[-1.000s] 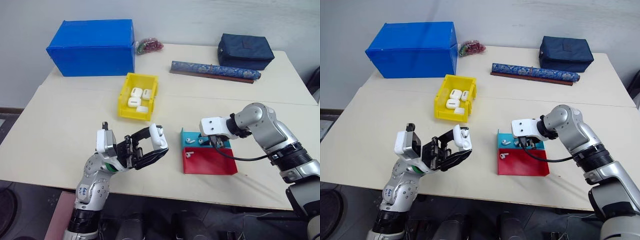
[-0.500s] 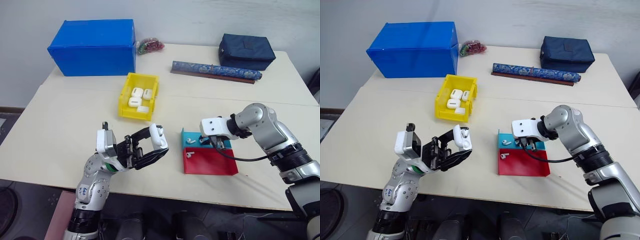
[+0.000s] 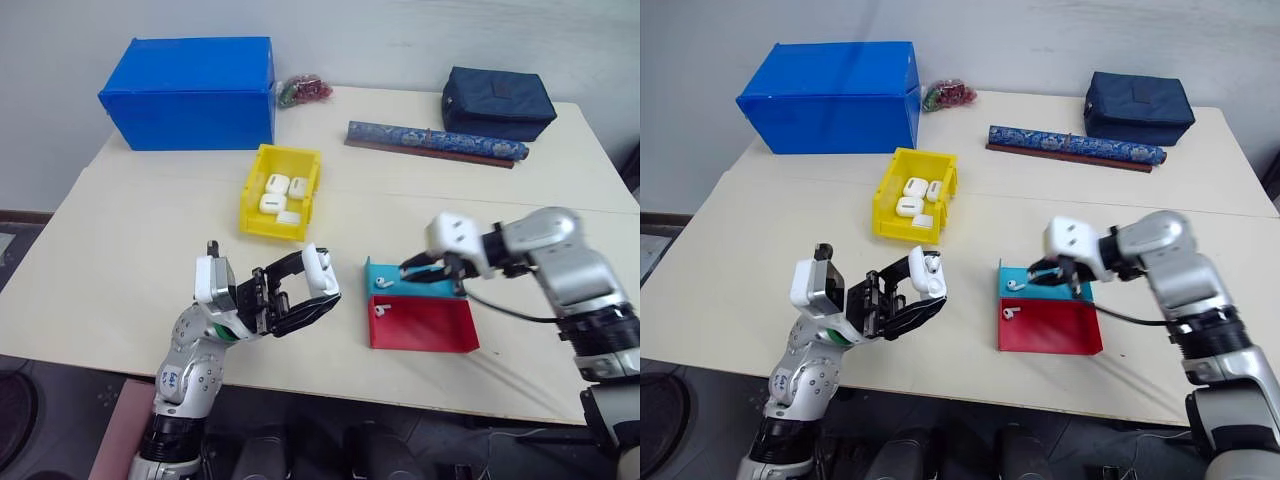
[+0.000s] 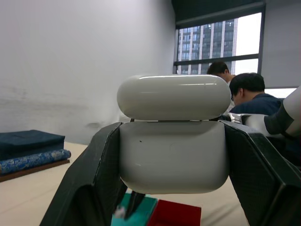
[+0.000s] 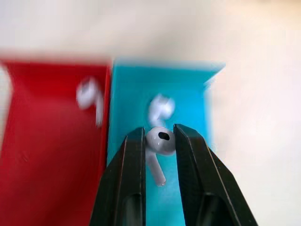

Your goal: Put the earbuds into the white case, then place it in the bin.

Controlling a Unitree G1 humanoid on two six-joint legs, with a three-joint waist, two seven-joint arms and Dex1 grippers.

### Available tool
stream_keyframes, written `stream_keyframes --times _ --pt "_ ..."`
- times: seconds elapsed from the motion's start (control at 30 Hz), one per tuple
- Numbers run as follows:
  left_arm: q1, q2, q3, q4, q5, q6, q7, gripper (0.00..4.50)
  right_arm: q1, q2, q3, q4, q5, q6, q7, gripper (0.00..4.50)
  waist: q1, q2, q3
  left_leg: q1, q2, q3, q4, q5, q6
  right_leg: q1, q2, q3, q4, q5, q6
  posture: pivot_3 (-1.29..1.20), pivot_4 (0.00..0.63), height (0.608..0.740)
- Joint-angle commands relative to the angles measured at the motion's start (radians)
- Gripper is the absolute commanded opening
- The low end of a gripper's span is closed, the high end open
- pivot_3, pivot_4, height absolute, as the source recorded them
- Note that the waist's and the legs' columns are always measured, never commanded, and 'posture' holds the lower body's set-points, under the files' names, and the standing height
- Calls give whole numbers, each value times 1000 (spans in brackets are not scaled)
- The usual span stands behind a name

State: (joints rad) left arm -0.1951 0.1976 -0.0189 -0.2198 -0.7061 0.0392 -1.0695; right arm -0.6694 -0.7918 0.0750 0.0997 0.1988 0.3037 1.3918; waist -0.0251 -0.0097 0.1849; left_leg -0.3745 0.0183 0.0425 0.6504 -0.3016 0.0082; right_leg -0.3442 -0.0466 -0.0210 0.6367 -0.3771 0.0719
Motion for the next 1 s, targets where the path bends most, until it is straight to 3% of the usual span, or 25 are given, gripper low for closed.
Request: stream_keyframes --times 0.03,0.2,0.27,0.33,0.6,1.0 --pt "-33 -23 -15 10 -8 -24 -25 2811 47 19 -245 -155 304 196 -59 459 1 0 0 0 0 0 0 0 0 0 0 0 0 0 0 0 150 740" --pt "-92 -62 -17 62 -3 -36 -33 2811 101 127 -455 -354 775 535 -296 459 -2 0 0 0 0 -1 -1 0 0 0 0 -1 1 0 0 0 150 740" --pt "-128 -90 -26 85 1 -42 -31 2811 120 188 -481 -408 1075 632 -494 459 -3 0 0 0 0 -2 -1 0 0 0 0 -1 1 0 0 0 150 740" --pt "-153 -108 -32 102 4 -46 -31 2811 134 230 -479 -448 1259 653 -643 459 -2 0 0 0 0 -2 -1 0 0 0 0 -1 1 0 0 0 150 740" --pt "-191 -144 -45 108 2 -38 -16 2811 233 337 -379 -608 1310 555 -829 459 -1 0 0 -4 -1 -2 -1 0 1 -1 0 -1 1 1 1 0 150 740" --pt "-170 -213 -81 77 26 -68 39 2811 341 382 -291 -691 1201 435 -824 459 0 0 0 -8 -1 -3 -1 0 1 -5 0 -1 2 1 1 0 150 740"
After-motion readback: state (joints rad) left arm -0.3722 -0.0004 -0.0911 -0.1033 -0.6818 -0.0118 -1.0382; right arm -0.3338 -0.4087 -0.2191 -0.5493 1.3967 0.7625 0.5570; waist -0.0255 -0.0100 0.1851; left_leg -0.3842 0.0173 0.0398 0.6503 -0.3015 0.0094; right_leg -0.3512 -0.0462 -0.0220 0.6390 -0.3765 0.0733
